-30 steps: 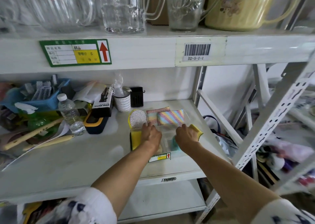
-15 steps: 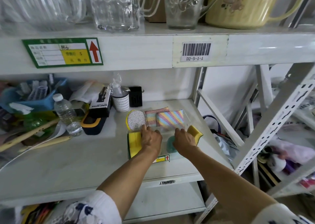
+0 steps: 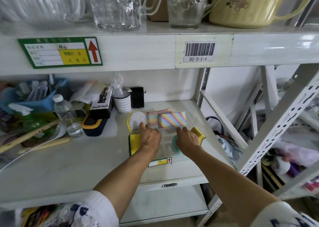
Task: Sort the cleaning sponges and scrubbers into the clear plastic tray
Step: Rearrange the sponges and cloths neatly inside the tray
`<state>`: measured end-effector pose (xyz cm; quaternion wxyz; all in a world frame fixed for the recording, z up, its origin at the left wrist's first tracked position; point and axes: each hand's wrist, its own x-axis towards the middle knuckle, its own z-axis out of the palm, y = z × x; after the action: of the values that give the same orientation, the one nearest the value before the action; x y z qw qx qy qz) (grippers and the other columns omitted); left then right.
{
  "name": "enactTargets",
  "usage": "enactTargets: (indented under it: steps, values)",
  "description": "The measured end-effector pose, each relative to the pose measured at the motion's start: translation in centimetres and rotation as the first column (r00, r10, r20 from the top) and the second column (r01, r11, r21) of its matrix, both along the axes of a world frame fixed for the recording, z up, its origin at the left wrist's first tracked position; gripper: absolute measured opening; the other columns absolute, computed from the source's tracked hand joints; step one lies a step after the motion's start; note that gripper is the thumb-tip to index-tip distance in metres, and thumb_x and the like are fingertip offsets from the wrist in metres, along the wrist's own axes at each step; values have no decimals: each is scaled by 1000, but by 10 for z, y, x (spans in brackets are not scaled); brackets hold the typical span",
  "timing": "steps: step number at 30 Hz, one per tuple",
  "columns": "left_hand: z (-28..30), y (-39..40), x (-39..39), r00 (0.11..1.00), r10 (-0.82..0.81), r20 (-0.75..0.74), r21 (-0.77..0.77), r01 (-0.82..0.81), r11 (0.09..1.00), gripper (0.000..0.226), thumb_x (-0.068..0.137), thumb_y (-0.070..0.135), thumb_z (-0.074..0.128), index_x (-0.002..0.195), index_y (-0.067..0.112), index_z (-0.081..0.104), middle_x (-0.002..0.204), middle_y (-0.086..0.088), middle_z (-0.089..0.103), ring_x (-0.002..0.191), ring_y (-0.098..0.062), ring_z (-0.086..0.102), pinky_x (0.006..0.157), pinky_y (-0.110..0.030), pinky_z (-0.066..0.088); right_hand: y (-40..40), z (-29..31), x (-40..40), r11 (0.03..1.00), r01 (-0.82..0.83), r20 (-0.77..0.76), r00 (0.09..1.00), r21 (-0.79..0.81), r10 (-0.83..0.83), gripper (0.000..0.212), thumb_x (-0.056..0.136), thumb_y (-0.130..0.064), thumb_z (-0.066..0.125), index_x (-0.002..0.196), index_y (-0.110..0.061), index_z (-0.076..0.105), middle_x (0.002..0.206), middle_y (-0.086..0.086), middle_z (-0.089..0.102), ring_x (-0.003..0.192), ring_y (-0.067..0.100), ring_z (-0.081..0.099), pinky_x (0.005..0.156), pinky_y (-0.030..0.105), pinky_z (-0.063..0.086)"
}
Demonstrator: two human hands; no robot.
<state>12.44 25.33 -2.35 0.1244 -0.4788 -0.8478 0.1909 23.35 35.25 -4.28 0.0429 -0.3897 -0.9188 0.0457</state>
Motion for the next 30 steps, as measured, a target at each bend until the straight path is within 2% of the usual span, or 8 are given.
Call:
enactTargets:
  steps: [6,10,15,19,21,24,27,30]
  values:
    - [-2,-1,-5,999,-3,-50,-47,1,999,20,86,30,60,102,21,68,104,0,70,107,-22,51,99,-42,31,1,1,1,1000,9,14,1000,12,-9,44,95,-27,55,135,-14,42,124,9,55,104,24,62,85,35,52]
    - [-3,-1,-4,998,-18,-60,-22,17,1000,21,86,28,60,104,20,68,108,-2,68,109,-23,50,98,-43,32,0,1,1,1000,3,14,1000,14,-3,43,96,-27,54,135,-13,41,125,10,53,105,25,61,85,36,52]
    - [3,-1,-4,998,-61,-35,63,63,996,17,83,24,63,99,20,69,105,-2,67,105,-24,53,95,-43,34,1,4,2,1000,10,-6,1000,29,-10,40,96,-28,52,133,-14,44,124,10,55,104,26,62,84,36,54]
    - [9,1,3,974,-198,112,280,160,947,16,86,23,58,98,16,67,104,-6,66,104,-28,56,94,-45,37,3,11,4,999,37,-56,998,40,-34,38,96,-31,50,128,-11,46,121,12,55,103,31,62,84,40,53]
    - [7,7,10,918,-286,273,401,162,902,22,90,26,53,105,13,64,109,-8,64,107,-29,57,93,-42,42,5,18,6,996,60,-134,990,61,-51,34,96,-29,50,124,-10,48,118,13,56,101,32,63,81,40,52]
    - [3,17,28,733,-374,568,524,28,851,30,91,19,51,119,13,61,121,-8,61,113,-28,57,93,-35,47,15,32,16,988,122,-238,966,90,-98,27,94,-19,52,118,-8,50,114,13,56,100,32,61,77,39,50]
    - [4,25,44,615,-407,675,549,-50,835,32,92,15,51,123,14,58,128,-7,59,118,-25,55,97,-30,43,26,41,33,972,226,-237,950,70,-204,31,93,-22,52,120,-7,49,118,14,53,104,32,56,80,39,47]
    - [7,30,52,538,-404,740,554,-147,819,32,93,14,51,124,16,59,129,-6,58,119,-22,55,98,-28,42,32,37,44,954,301,-141,944,-13,-300,39,94,-32,49,123,-6,47,123,15,51,111,32,53,88,41,46]
